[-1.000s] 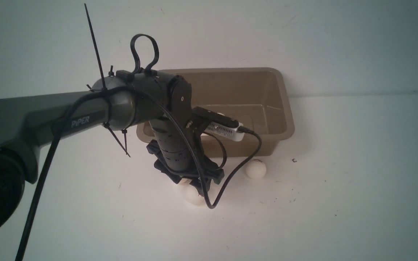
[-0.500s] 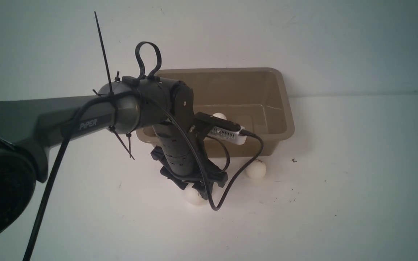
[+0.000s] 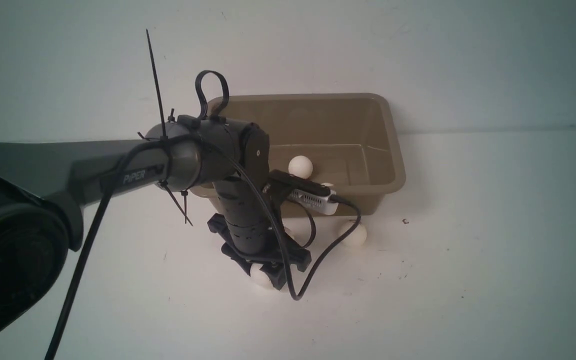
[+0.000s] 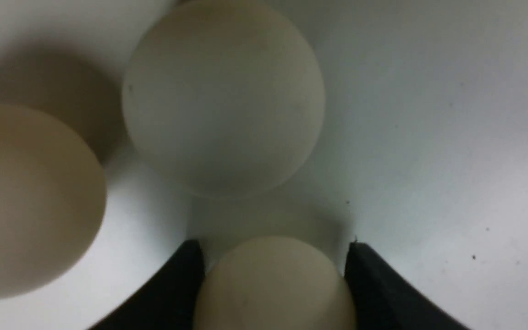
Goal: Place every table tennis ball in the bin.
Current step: Use the left arm to clamp the table tennis ball closest to it, then use the left arm to put the table tennis ball into the box
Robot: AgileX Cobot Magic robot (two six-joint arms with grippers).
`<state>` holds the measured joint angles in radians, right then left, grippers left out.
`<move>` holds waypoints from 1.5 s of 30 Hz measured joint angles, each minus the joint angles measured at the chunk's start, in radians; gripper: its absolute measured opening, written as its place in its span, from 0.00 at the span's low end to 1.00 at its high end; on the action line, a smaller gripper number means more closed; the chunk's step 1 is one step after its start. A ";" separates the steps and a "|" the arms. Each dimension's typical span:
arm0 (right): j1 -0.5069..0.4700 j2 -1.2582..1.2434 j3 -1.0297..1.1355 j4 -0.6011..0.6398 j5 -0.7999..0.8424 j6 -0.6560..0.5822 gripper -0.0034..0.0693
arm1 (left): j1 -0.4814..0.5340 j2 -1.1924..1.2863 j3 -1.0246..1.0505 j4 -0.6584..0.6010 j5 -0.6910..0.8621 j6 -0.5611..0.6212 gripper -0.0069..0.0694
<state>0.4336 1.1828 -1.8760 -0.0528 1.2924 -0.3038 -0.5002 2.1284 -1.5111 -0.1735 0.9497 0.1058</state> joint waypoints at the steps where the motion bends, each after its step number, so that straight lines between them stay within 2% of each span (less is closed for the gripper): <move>1: 0.000 0.000 0.000 0.000 0.000 0.000 0.68 | 0.000 0.000 0.000 0.000 0.007 0.006 0.55; 6: 0.000 0.000 0.000 0.000 0.000 0.000 0.68 | 0.000 -0.026 0.000 0.001 0.076 0.059 0.55; 10: 0.000 0.000 0.000 0.000 0.000 0.000 0.68 | 0.000 -0.138 0.000 0.006 0.128 0.092 0.55; 12: 0.000 0.000 0.000 0.000 0.000 0.000 0.68 | -0.001 -0.230 -0.001 0.028 0.091 0.095 0.55; 15: 0.000 0.000 0.000 0.000 0.000 0.000 0.68 | 0.004 -0.321 -0.045 0.083 -0.063 0.096 0.55; 18: 0.000 0.000 0.000 0.001 0.000 0.000 0.68 | 0.019 -0.310 -0.116 0.130 -0.181 0.096 0.55; 20: 0.000 0.000 0.000 0.001 0.000 0.000 0.68 | 0.035 -0.251 -0.188 0.150 -0.205 0.096 0.55; 25: 0.000 0.000 0.000 0.001 0.000 0.000 0.68 | 0.056 -0.093 -0.314 0.163 -0.147 0.104 0.55; 29: 0.000 0.000 0.000 0.001 0.000 0.000 0.68 | 0.060 0.037 -0.399 0.173 -0.136 0.189 0.55; 31: 0.000 0.000 0.000 0.001 0.000 0.000 0.68 | 0.060 0.058 -0.406 0.173 -0.134 0.212 0.59; 39: 0.000 0.000 0.000 0.001 0.000 0.000 0.68 | 0.060 0.059 -0.413 0.217 -0.062 0.220 0.75; 42: 0.000 0.000 0.000 0.001 0.000 0.000 0.68 | 0.060 0.019 -0.418 0.254 0.012 0.220 0.76; 45: 0.000 0.000 0.000 0.001 0.000 0.000 0.68 | 0.060 -0.062 -0.419 0.259 0.115 0.220 0.73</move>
<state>0.4336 1.1828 -1.8760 -0.0517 1.2924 -0.3038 -0.4406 2.0660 -1.9301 0.0854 1.0645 0.3261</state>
